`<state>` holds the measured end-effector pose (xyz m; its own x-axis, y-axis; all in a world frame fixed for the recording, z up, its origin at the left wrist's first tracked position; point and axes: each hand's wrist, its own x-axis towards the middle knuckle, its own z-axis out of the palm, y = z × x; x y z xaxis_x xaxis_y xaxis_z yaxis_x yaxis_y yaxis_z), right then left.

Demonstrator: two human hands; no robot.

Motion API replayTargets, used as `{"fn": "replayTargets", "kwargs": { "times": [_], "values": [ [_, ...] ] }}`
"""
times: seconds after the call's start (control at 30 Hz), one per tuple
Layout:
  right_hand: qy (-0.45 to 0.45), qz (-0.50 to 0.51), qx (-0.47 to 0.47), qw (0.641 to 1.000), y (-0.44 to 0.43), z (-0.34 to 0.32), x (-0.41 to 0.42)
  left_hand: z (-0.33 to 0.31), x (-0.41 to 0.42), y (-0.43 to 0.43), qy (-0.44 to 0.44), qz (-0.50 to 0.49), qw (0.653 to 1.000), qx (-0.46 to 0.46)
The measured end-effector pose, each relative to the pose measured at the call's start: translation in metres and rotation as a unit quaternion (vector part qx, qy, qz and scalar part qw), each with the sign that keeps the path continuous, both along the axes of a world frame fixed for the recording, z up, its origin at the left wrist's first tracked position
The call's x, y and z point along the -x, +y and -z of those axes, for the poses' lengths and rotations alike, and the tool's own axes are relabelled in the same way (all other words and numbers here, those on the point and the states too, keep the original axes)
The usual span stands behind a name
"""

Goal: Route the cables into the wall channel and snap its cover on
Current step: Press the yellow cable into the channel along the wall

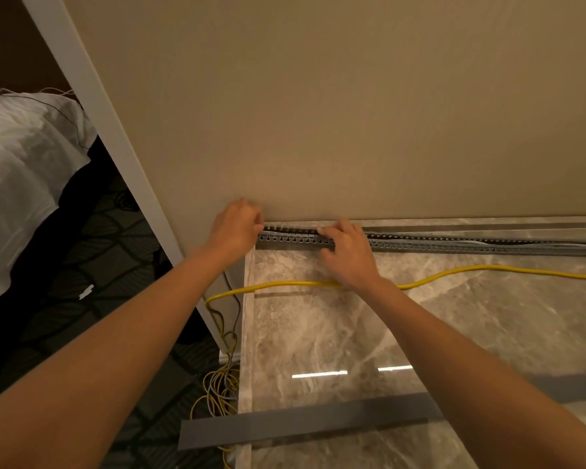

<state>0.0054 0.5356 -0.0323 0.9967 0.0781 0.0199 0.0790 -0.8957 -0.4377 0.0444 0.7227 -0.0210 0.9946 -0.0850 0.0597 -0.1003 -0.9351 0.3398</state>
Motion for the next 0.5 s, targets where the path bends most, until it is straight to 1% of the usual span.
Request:
{"fn": "replayTargets", "kwargs": {
  "times": [0.1,0.23,0.3,0.4,0.43,0.5],
  "values": [
    [0.034,0.014,-0.035,0.999,-0.008,-0.006,-0.001,0.007,0.004,-0.008,-0.014,0.022,0.998,-0.056],
    [0.105,-0.015,-0.059,0.993,-0.016,-0.009,-0.001,0.007,0.015,-0.016,-0.012,0.023,0.992,-0.127],
    [0.112,-0.023,-0.089,0.989,-0.019,-0.009,0.002,0.003,0.021,-0.024,-0.016,0.02,0.992,-0.127],
    [0.071,-0.014,-0.132,0.989,-0.03,-0.012,0.012,-0.009,0.027,-0.045,-0.024,0.057,0.992,-0.11],
    [0.059,0.0,-0.139,0.989,-0.037,-0.014,0.016,-0.014,0.029,-0.055,-0.007,0.077,0.992,-0.099],
    [0.064,0.029,-0.141,0.987,-0.056,-0.017,0.024,-0.02,0.032,-0.079,0.047,0.116,0.989,-0.076]
  ]
}}
